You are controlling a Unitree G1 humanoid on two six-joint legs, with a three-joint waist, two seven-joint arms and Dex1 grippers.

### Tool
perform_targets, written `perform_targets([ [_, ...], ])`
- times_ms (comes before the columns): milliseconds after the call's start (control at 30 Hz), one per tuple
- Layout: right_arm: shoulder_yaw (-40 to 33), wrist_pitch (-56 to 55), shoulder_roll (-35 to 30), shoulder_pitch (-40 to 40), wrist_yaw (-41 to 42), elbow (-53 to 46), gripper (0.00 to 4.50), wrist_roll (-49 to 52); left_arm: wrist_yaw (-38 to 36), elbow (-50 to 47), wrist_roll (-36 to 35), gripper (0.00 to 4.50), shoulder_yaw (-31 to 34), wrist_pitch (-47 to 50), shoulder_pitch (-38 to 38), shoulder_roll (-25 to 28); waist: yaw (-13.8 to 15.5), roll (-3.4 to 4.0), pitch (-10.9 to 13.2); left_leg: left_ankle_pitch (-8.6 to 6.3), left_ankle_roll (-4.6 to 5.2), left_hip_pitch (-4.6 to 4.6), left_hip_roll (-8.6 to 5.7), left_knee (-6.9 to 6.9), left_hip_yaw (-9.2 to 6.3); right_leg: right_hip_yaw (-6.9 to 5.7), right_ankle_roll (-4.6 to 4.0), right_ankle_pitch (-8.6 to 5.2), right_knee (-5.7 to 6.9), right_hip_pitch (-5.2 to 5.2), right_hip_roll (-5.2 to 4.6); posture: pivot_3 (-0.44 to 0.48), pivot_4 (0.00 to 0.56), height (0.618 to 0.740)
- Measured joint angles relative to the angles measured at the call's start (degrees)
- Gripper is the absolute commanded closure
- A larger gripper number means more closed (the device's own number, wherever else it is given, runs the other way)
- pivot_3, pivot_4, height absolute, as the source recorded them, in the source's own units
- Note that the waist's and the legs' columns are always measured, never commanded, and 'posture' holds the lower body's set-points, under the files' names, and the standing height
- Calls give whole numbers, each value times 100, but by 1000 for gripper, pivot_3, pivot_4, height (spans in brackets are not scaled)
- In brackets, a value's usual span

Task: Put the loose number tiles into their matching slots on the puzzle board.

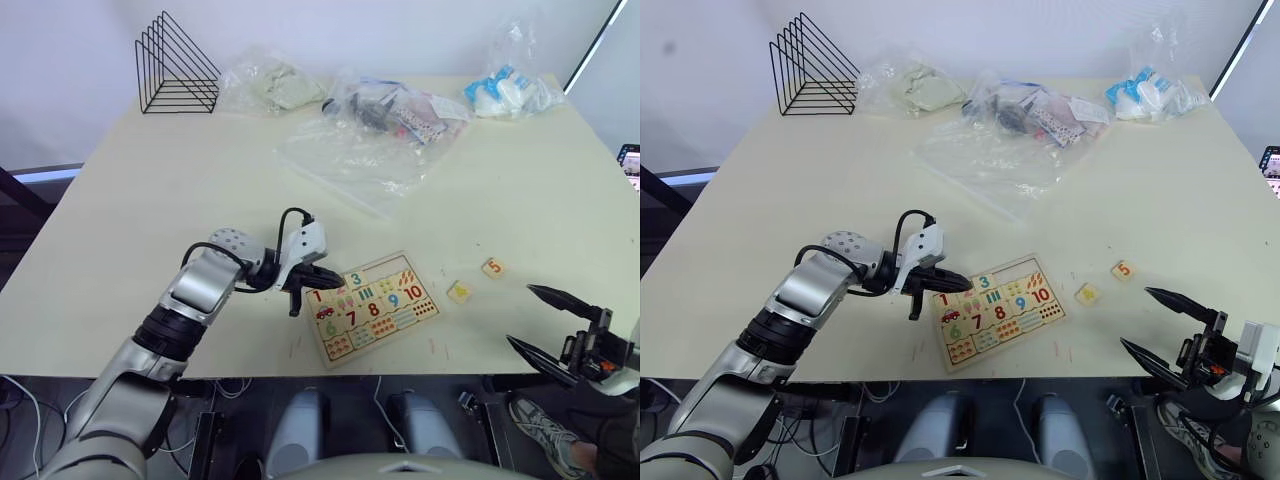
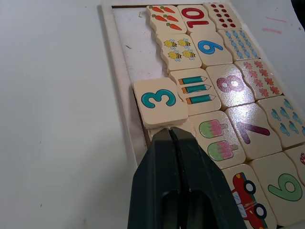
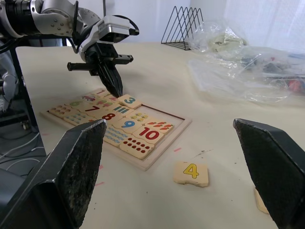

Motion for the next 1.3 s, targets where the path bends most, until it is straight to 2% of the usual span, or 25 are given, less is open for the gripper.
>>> perform_targets([
  [1300, -16, -28, 0, 146, 21, 0, 0, 16, -141, 40, 168, 4474, -12, -46, -47, -164, -1, 0, 0, 0, 0, 0, 0, 0, 0, 0, 0, 0, 0, 0, 0, 0, 150, 740],
])
